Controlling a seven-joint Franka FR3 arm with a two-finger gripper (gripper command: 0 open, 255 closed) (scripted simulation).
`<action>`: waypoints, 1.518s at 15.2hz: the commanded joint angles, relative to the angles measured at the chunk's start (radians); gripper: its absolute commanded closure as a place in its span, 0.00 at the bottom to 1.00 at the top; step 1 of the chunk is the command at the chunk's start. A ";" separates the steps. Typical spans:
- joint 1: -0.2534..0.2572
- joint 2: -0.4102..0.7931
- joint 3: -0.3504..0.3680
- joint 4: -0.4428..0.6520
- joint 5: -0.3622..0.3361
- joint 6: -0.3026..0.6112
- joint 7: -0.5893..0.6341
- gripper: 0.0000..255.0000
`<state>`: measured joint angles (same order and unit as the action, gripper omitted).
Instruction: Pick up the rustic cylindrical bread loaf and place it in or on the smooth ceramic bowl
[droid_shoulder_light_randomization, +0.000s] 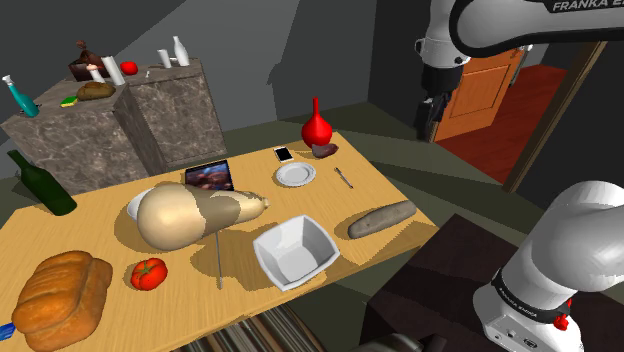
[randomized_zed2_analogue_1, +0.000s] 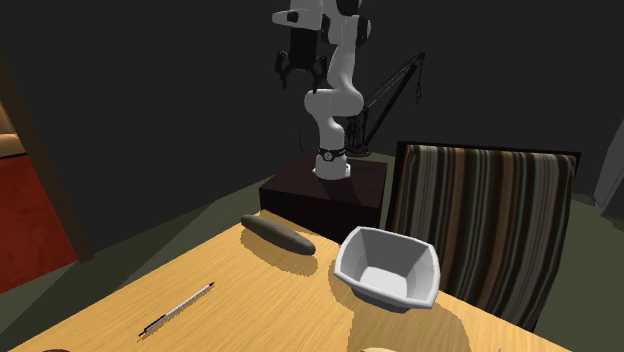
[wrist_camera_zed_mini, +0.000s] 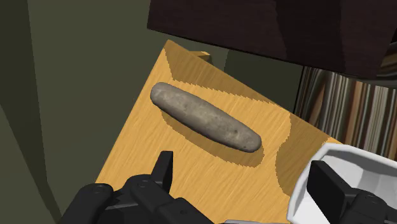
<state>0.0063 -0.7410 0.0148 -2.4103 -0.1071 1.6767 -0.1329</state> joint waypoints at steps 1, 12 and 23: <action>0.000 0.000 0.000 0.000 0.000 0.000 0.000 0.00; 0.072 0.333 -0.123 -0.058 -0.003 0.318 -0.316 0.00; 0.134 0.757 -0.161 0.026 0.078 0.565 -0.651 0.00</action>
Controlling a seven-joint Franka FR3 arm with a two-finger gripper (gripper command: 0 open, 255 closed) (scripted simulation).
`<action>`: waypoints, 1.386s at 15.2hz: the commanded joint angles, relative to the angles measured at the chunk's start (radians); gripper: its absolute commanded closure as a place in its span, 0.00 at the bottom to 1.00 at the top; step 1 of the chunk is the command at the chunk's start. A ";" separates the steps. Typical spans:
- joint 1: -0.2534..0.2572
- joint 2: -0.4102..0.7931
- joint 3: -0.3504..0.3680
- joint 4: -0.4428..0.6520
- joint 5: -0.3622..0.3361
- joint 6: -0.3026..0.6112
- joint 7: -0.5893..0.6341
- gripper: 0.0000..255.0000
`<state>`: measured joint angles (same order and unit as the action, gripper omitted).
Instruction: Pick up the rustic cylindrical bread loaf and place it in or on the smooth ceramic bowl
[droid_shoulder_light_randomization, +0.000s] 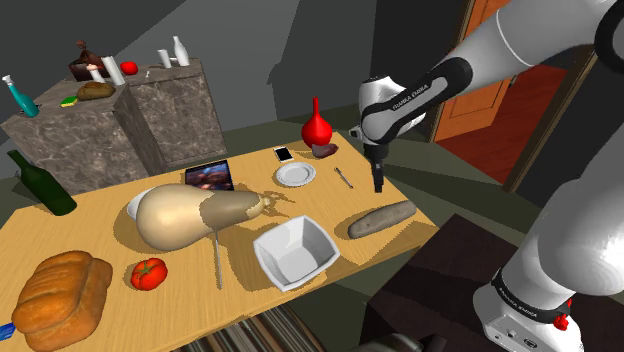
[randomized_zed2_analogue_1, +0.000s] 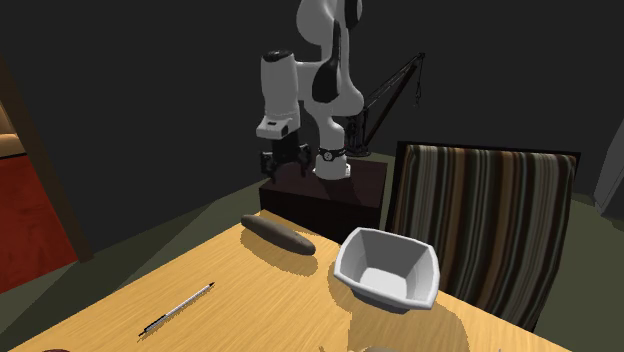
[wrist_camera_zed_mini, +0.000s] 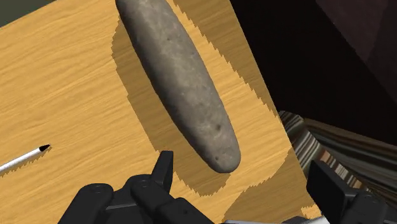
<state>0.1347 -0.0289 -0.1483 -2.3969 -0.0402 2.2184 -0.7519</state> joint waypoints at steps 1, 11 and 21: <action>0.008 0.085 0.005 0.026 0.021 0.041 -0.062 0.00; 0.007 0.466 0.084 0.197 0.078 0.161 -0.317 0.00; 0.003 0.628 0.112 0.238 0.079 0.260 -0.369 0.00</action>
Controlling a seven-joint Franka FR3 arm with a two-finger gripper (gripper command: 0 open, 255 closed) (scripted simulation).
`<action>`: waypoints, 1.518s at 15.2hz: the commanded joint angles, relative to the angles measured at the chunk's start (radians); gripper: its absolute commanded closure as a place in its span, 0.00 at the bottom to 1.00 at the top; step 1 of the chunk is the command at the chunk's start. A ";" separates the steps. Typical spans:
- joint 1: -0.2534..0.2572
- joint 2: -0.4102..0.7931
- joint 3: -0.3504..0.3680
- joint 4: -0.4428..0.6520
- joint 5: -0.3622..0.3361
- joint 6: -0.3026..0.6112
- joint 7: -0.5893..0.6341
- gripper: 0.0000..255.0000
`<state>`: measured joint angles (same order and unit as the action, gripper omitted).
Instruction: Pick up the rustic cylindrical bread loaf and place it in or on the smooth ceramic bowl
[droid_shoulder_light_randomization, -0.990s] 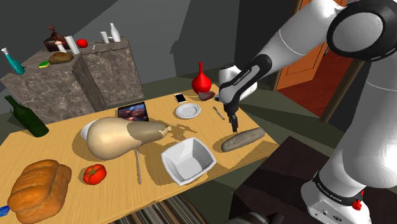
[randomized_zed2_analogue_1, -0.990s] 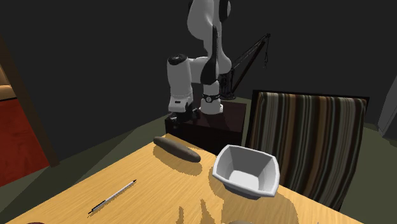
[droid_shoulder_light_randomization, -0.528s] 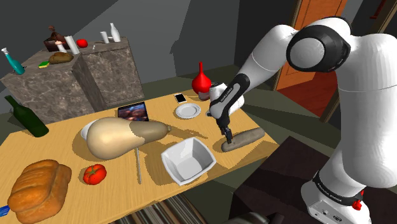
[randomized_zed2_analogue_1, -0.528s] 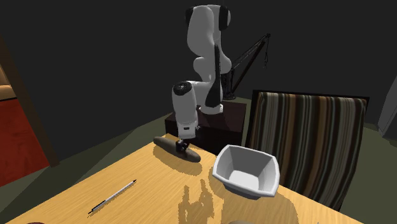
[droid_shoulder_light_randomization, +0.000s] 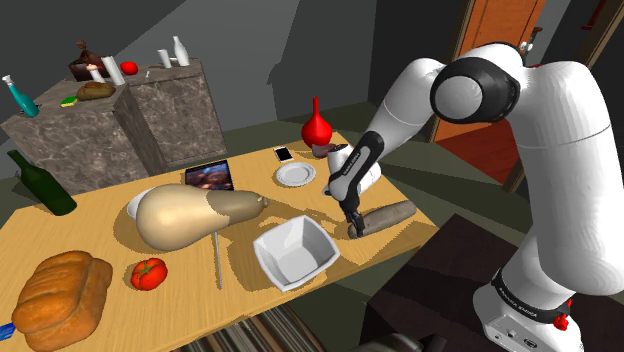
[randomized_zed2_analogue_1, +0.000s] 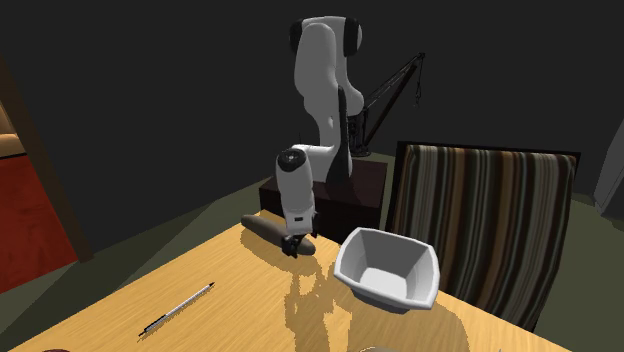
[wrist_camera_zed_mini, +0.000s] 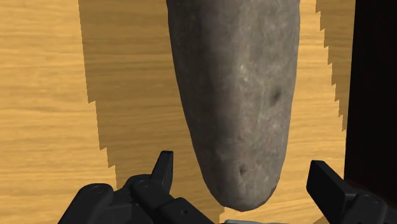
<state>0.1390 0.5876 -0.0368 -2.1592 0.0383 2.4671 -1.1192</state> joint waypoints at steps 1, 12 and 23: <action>-0.001 0.017 0.001 -0.001 0.001 0.018 -0.002 0.00; -0.002 0.018 0.001 0.000 0.001 0.018 -0.002 1.00; 0.001 -0.049 -0.002 -0.021 -0.003 -0.028 0.000 1.00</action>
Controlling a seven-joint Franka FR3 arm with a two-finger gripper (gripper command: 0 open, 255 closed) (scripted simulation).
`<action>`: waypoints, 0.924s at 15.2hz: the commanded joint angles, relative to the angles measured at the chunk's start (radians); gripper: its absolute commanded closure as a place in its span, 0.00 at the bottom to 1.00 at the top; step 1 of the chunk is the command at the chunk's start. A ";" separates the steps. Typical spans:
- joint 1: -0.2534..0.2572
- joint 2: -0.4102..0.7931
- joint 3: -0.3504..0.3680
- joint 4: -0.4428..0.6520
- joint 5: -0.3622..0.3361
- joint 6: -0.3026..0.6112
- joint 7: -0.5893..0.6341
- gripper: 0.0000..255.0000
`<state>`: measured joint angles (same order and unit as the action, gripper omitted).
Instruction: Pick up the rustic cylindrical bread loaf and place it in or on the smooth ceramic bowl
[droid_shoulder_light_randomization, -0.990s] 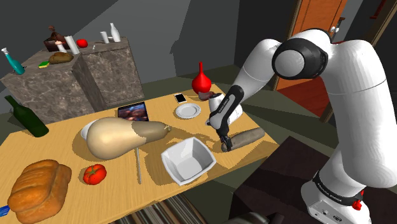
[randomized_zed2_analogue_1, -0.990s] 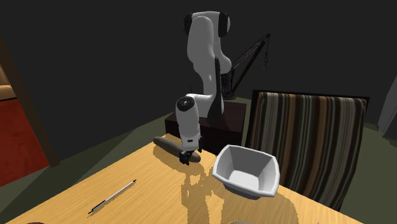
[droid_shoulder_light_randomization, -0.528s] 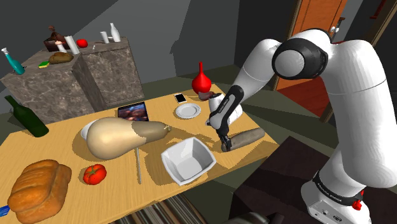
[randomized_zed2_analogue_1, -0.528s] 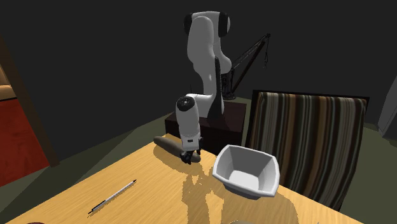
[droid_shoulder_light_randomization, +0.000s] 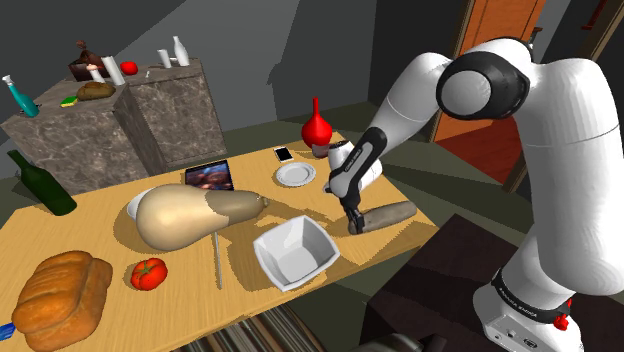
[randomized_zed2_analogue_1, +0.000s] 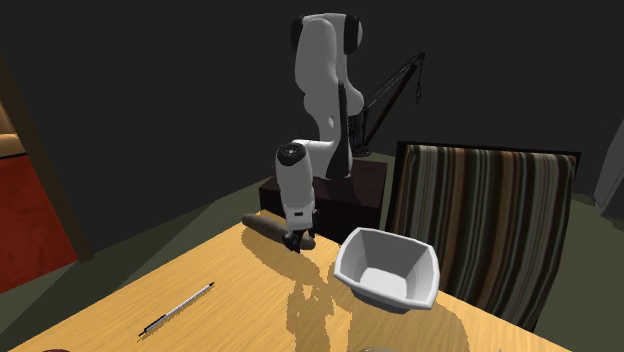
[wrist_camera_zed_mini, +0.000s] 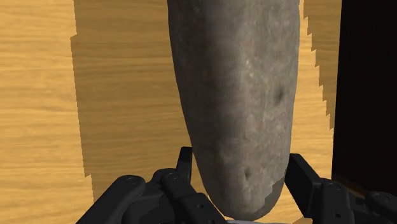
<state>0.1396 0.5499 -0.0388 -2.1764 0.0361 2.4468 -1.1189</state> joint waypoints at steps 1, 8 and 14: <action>0.001 -0.025 -0.001 -0.007 -0.001 -0.017 0.001 1.00; 0.004 -0.114 -0.005 -0.026 -0.007 -0.087 0.004 1.00; 0.006 -0.186 -0.008 -0.033 -0.012 -0.152 0.008 1.00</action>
<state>0.1443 0.3780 -0.0465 -2.2083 0.0250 2.3070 -1.1125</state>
